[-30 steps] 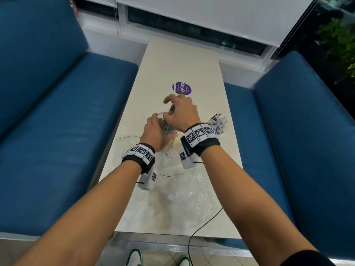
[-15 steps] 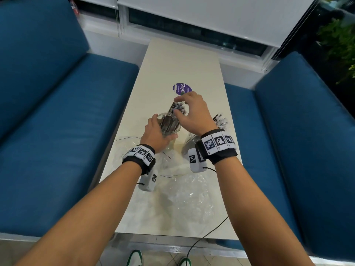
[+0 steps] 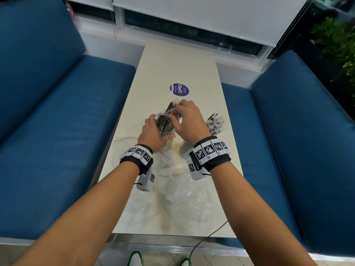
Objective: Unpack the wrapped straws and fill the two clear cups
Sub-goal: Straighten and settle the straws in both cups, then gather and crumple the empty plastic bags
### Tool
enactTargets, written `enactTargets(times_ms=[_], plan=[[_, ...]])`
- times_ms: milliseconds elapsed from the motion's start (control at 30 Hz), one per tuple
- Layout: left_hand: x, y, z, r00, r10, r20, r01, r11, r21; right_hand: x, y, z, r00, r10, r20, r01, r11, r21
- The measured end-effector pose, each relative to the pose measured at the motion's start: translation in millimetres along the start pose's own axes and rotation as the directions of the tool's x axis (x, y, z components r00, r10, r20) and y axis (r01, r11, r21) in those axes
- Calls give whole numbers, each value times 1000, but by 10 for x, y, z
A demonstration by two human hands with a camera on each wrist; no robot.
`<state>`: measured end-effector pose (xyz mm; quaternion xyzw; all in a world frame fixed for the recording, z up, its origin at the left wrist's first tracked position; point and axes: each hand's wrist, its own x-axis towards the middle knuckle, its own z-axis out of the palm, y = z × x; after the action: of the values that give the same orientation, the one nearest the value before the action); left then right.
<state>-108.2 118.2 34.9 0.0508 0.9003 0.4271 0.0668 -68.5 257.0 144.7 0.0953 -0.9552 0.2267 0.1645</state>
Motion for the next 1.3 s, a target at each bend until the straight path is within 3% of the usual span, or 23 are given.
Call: enactTargets(times_ms=[100, 333, 433, 500, 567, 633, 700, 767, 800, 967, 1033, 1167, 1300], plan=[[-10, 15, -17, 1000, -11, -3, 11, 1000, 10, -37, 20, -11, 1000, 2, -13, -2, 1000, 16], [-209, 88, -198, 998, -29, 56, 34, 995, -92, -194, -98, -232, 982, 20, -189, 16, 982, 186], [-492, 54, -232, 983, 57, -172, -74, 993, -97, -416, -203, -382, 983, 41, -181, 9, 964, 267], [-701, -2, -209, 906, 169, -388, -208, 976, -62, -642, -204, -428, 993, 62, -104, -35, 967, 251], [-903, -28, -173, 880, 232, -415, -288, 955, -77, -925, -106, -380, 993, 103, 55, -110, 984, 139], [-1081, -36, -119, 916, 288, -279, -329, 938, -112, -1234, 35, -271, 937, 190, 293, -179, 982, -63], [-1212, -70, -23, 944, 306, -119, -320, 939, -123, -1533, 183, -117, 784, 343, 517, -252, 937, -240], [-1306, -116, 108, 963, 268, -4, -266, 956, -121, -1776, 303, 68, 648, 426, 632, -294, 905, -308], [-1339, -143, 175, 968, 247, 38, -242, 963, -118, -1871, 357, 166, 624, 435, 649, -305, 901, -309], [-1444, -200, 419, 968, 209, 138, -198, 976, -90, -2107, 579, 531, 612, 465, 640, -381, 882, -277], [-1475, -189, 457, 969, 209, 134, -201, 977, -69, -2152, 618, 608, 645, 470, 603, -372, 882, -290], [-1509, -188, 477, 956, 264, 131, -263, 965, -28, -2210, 685, 657, 778, 416, 472, -367, 909, -197], [-1553, -198, 487, 911, 402, 89, -410, 905, 110, -2234, 767, 521, 771, 571, 282, -594, 804, -5]])
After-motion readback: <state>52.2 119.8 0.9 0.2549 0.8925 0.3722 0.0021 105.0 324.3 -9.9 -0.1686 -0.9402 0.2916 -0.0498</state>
